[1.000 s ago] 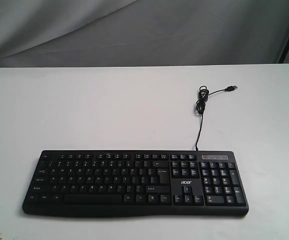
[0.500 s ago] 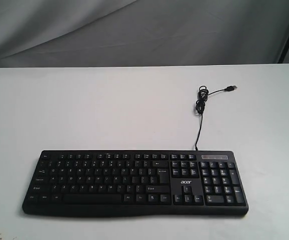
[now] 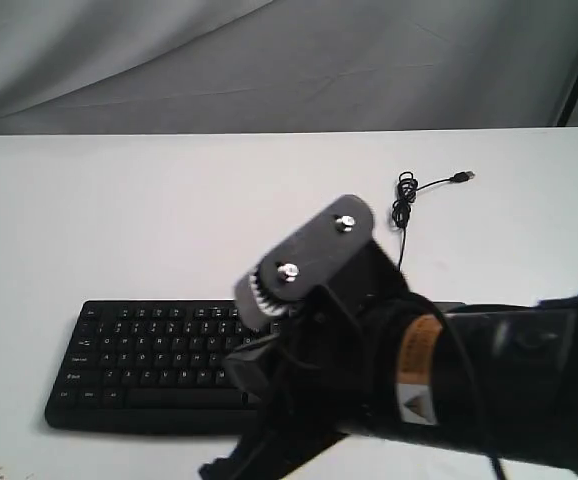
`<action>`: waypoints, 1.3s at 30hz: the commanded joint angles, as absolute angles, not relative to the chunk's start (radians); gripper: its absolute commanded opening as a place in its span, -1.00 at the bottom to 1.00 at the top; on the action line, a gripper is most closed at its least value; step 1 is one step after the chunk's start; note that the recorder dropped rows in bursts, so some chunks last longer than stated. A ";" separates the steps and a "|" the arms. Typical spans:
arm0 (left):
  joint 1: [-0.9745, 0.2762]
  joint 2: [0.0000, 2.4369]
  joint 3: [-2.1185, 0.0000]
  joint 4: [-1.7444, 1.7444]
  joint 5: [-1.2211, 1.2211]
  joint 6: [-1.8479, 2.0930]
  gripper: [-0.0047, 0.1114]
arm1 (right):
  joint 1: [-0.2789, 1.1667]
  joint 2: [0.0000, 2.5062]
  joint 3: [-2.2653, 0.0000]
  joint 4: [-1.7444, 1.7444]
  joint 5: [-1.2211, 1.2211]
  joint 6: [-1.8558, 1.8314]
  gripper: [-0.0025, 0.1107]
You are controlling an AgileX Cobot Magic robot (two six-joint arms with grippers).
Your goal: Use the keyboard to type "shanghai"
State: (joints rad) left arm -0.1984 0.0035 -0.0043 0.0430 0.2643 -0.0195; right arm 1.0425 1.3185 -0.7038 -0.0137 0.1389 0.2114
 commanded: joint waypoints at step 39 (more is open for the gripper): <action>-0.202 0.000 0.000 0.044 0.260 -0.022 -0.92 | 1.002 2.170 -1.410 0.141 0.170 -0.337 -0.96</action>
State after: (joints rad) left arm -0.1984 0.0035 -0.0043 0.0430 0.2643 -0.0195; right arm 1.0062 2.1731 -1.4047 0.1440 0.1703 -0.3143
